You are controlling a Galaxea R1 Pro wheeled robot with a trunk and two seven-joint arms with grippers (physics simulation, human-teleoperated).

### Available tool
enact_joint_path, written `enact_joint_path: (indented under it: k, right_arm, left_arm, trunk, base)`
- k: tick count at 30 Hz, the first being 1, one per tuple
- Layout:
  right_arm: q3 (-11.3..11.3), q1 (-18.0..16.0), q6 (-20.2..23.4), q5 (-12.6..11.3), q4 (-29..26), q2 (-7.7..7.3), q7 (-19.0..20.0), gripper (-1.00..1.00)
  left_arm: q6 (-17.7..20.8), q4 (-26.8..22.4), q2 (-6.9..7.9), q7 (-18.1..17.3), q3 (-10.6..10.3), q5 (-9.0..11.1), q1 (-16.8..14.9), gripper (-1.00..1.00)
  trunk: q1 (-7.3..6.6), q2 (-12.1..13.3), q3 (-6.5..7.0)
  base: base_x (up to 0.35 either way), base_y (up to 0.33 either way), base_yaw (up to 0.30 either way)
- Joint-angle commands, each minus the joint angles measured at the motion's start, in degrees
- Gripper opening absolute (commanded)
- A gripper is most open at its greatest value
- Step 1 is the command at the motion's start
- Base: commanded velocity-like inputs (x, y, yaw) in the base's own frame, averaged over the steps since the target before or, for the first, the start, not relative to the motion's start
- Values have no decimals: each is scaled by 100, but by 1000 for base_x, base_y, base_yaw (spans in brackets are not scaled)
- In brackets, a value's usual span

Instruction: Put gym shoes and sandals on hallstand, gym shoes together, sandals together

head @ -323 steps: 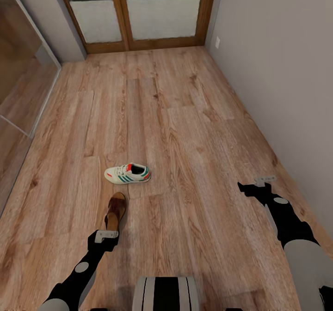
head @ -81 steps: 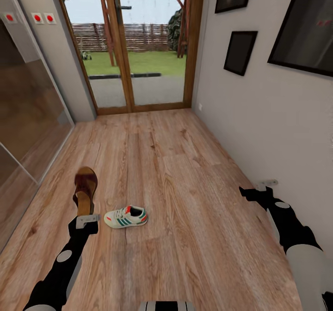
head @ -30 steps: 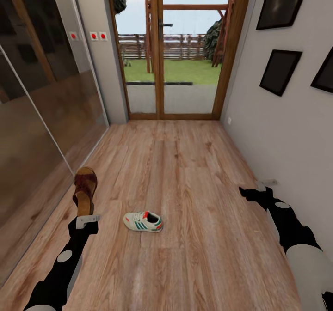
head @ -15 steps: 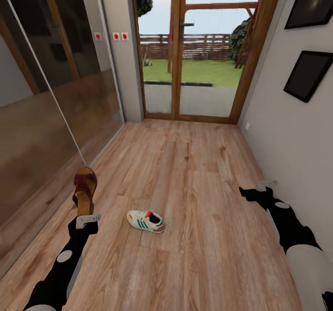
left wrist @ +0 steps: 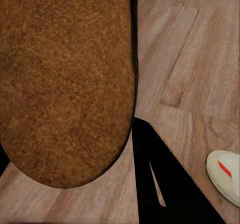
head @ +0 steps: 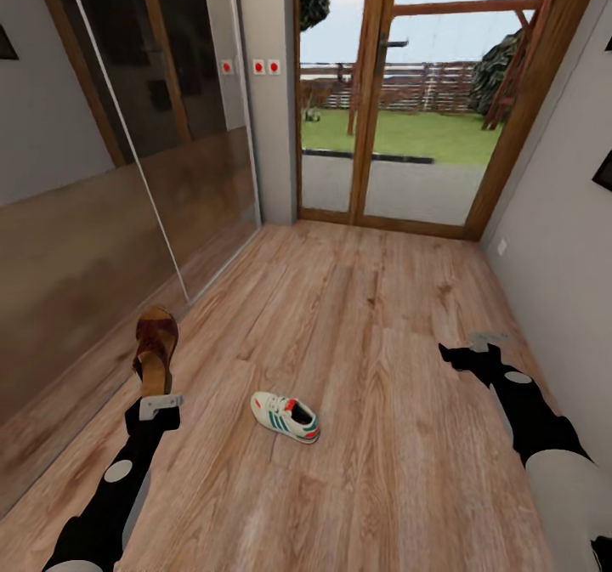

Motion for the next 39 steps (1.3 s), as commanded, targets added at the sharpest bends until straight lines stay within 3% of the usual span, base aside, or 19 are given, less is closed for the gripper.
enact_joint_path:
  k: [1,39]
  right_arm:
    - [-26,-1,23,54,-12,9,47,100]
    - [-26,-1,29,52,-12,28,47,100]
  left_arm:
    - [-17,-13,-1,-48,29,-78,-4,-100]
    - [-36,2,-10,-65,27,-77,47,-100]
  trunk:
    - [0,-2,-5]
    - [0,-2,-5]
  base:
    - [39,-48,276]
    - [2,-15,272]
